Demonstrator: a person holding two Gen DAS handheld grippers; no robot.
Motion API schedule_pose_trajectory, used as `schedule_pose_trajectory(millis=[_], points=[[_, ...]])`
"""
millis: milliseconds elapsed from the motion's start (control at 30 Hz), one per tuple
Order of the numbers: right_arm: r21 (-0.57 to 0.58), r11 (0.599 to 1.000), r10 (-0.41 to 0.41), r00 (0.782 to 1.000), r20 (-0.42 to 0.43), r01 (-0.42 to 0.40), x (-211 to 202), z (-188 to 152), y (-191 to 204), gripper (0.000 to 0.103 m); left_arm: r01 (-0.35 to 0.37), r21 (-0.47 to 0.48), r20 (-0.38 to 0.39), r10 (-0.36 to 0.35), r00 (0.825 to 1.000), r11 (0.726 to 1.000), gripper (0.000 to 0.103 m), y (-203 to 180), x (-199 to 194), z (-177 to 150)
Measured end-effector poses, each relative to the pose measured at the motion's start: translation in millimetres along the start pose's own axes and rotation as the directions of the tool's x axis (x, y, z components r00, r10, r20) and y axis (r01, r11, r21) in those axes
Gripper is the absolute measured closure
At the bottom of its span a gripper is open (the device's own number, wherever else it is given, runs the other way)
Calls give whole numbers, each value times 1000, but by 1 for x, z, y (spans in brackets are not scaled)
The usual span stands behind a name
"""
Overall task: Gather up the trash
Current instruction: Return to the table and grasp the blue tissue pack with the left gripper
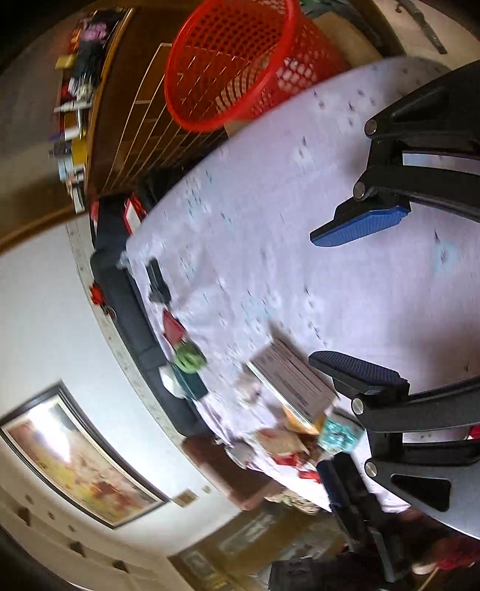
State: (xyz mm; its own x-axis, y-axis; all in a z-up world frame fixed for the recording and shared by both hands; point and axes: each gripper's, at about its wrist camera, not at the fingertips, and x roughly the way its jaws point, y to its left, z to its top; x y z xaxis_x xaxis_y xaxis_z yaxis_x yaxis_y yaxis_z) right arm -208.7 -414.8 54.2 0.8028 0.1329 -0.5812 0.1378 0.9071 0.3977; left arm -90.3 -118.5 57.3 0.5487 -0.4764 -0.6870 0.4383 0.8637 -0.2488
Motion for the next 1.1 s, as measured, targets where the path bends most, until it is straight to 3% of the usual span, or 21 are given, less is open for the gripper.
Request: schedule_pose_trajectory(millis=[267, 500, 567, 667, 700, 767, 867, 1000, 1100], points=[[-26, 999, 26, 999, -35, -27, 11, -7, 24, 40, -4, -107, -53, -2, 999, 994, 31, 46, 30, 0], [-33, 999, 16, 999, -42, -18, 14, -6, 25, 40, 71, -60, -133, -78, 988, 996, 31, 28, 48, -13], [-23, 1000, 14, 999, -44, -15, 14, -6, 22, 40, 129, -13, -159, -129, 979, 992, 31, 12, 41, -24], [-12, 1000, 12, 999, -48, -13, 15, -6, 17, 40, 301, 62, -204, -283, 937, 952, 31, -19, 18, -43], [-10, 1000, 13, 999, -49, -13, 16, -6, 16, 40, 317, 84, -206, -295, 933, 945, 31, -24, 12, -45], [-8, 1000, 12, 999, -49, -13, 15, -6, 15, 39, 284, 135, -184, -257, 949, 949, 25, -31, 4, -46], [-3, 1000, 13, 999, -50, -13, 15, -7, 14, 39, 156, 148, -139, -135, 981, 977, 19, -28, 8, -37], [0, 1000, 23, 998, -53, -23, 15, -9, 16, 39, 172, 91, -201, -151, 968, 981, 19, -26, 29, -29], [-13, 1000, 23, 998, -53, -24, 14, -11, 19, 39, 121, 108, -210, -96, 973, 987, 19, -39, 44, -27]])
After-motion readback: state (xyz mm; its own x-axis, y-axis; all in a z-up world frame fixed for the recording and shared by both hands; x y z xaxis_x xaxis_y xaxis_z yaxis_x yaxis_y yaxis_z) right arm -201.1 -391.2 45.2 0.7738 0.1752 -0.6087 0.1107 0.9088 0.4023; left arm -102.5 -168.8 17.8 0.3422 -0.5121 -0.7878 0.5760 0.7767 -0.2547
